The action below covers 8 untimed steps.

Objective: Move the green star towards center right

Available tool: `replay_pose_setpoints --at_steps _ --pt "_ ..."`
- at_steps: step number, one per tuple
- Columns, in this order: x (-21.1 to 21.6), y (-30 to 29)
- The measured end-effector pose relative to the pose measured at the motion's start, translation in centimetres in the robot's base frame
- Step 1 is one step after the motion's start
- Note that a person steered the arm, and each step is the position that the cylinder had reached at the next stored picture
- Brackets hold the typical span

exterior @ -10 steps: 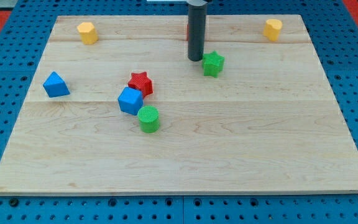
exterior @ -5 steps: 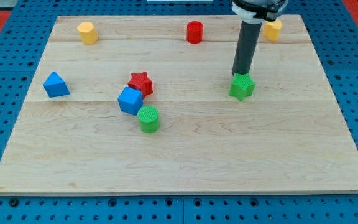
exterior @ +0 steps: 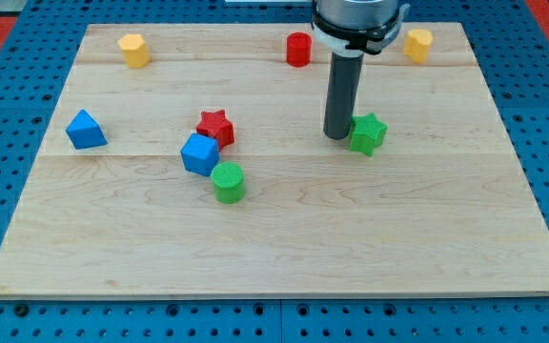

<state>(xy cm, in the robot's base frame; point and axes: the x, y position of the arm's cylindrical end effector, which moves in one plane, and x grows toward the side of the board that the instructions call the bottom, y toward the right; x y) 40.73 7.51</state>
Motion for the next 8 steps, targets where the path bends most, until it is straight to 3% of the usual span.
replay_pose_setpoints --at_steps 2,4,8 --pt "0.0 2.2" --pt "0.0 8.4" --pt "-0.3 8.0"
